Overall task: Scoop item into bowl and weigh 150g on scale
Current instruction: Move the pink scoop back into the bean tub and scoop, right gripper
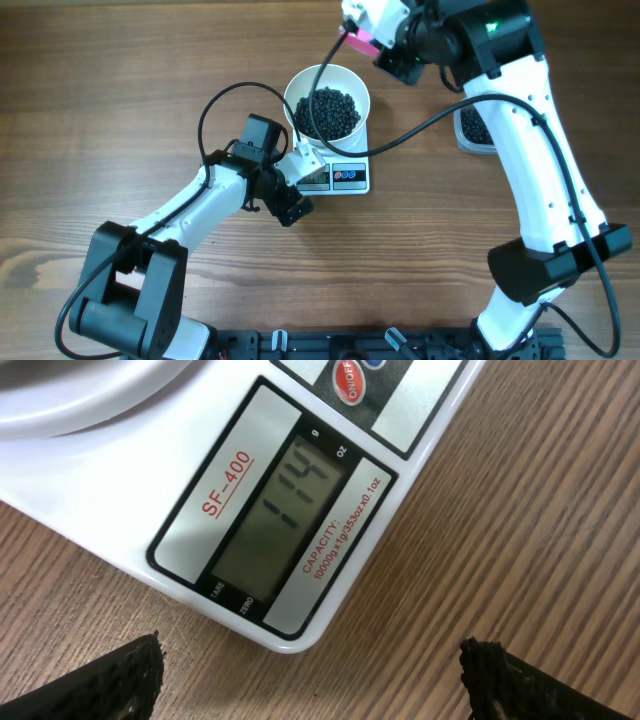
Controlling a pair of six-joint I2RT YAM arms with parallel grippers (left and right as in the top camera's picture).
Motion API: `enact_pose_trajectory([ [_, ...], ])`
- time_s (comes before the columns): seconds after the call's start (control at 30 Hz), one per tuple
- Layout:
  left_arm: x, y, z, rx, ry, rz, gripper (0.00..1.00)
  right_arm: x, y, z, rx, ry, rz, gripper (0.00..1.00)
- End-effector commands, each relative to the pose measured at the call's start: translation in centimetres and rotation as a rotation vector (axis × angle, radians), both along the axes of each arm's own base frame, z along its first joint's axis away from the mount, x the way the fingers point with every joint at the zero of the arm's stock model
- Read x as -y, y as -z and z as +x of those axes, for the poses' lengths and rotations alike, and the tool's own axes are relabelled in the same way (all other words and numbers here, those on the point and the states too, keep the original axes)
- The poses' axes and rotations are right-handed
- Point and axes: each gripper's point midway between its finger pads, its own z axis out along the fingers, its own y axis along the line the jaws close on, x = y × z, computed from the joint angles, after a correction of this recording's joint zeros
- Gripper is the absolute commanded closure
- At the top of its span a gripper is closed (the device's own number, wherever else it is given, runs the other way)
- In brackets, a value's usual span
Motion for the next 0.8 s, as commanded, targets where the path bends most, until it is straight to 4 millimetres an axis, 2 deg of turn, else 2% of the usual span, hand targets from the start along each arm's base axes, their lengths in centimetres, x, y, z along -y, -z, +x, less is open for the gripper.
enact_pose_trajectory([
  [0.0, 0.2, 0.3, -0.3, -0.009, 0.021, -0.011, 0.0, 7.0, 2.3, -0.5, -0.133, 0.248, -0.067, 0.96],
  [0.03, 0.2, 0.3, -0.3, -0.009, 0.02, -0.011, 0.0, 9.7, 3.1, -1.1, -0.199, 0.353, -0.059, 0.96],
  [0.13, 0.2, 0.3, -0.3, -0.009, 0.021, -0.011, 0.0, 16.1, 3.7, -1.5, -0.276, 0.616, 0.015, 0.96],
  [0.27, 0.2, 0.3, -0.3, -0.009, 0.021, -0.011, 0.0, 22.8, 4.4, -2.2, -0.33, 0.826, 0.087, 0.96],
  [0.33, 0.2, 0.3, -0.3, -0.009, 0.021, -0.011, 0.0, 24.5, 4.9, -2.5, -0.346, 0.868, 0.09, 0.96],
  [0.47, 0.2, 0.3, -0.3, -0.009, 0.021, -0.011, 0.0, 25.8, 6.7, -3.4, -0.4, 0.881, 0.069, 0.96],
  [0.77, 0.2, 0.3, -0.3, -0.009, 0.021, -0.011, 0.0, 25.8, 14.1, -3.6, -0.497, 0.886, 0.038, 0.96],
])
